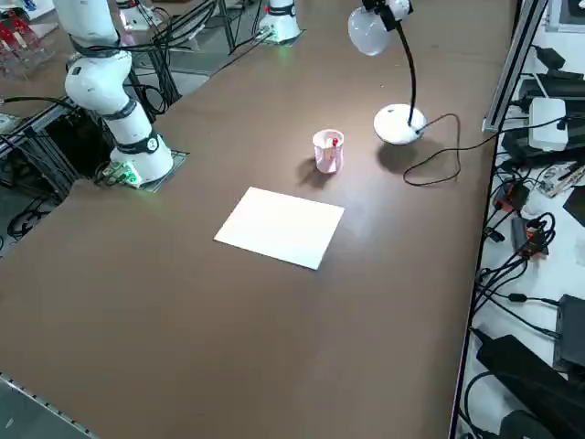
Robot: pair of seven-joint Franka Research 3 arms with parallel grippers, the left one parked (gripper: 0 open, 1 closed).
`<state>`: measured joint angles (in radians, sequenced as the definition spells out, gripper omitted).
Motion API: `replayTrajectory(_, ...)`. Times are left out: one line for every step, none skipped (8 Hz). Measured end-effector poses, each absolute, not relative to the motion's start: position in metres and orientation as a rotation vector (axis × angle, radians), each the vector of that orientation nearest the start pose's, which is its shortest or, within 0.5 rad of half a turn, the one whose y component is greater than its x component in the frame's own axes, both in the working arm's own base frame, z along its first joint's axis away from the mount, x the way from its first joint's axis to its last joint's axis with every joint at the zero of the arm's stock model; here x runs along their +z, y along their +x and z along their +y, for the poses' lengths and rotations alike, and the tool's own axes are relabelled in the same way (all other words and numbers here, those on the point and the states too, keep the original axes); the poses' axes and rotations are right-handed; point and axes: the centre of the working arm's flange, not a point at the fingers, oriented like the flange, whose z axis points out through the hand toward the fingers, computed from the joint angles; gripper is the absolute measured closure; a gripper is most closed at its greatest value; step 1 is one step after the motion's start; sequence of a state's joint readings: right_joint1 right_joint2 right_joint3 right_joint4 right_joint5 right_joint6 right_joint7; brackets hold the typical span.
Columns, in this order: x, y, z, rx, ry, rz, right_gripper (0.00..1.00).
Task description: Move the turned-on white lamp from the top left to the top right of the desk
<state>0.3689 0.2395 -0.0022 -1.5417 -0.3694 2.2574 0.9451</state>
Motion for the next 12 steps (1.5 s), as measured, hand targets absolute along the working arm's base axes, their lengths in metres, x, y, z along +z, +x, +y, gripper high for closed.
replayTrajectory(0.577, 0.651, 0.183, -0.915, -2.904, 0.738, 0.28)
replayTrajectory(0.58, 0.665, 0.13, -0.93, -2.889, 0.861, 0.28)
replayTrajectory(0.577, 0.674, 0.076, -0.939, -2.895, 0.963, 0.28)
replayTrajectory(0.568, 0.68, 0.025, -0.928, -2.926, 1.035, 0.28)
replayTrajectory(0.551, 0.685, -0.024, -0.897, -2.967, 1.095, 0.28)
replayTrajectory(0.532, 0.686, -0.074, -0.859, -3.016, 1.145, 0.28)
replayTrajectory(0.515, 0.681, -0.122, -0.814, -3.068, 1.173, 0.28)
replayTrajectory(0.501, 0.673, -0.162, -0.757, -3.124, 1.168, 0.28)
replayTrajectory(0.486, 0.663, -0.186, -0.692, -3.176, 1.141, 0.28)
replayTrajectory(0.471, 0.657, -0.194, -0.634, -3.209, 1.116, 0.28)
replayTrajectory(0.47, 0.654, -0.191, -0.626, -3.223, 1.098, 0.28)
replayTrajectory(0.469, 0.652, -0.187, -0.621, -3.225, 1.087, 0.28)
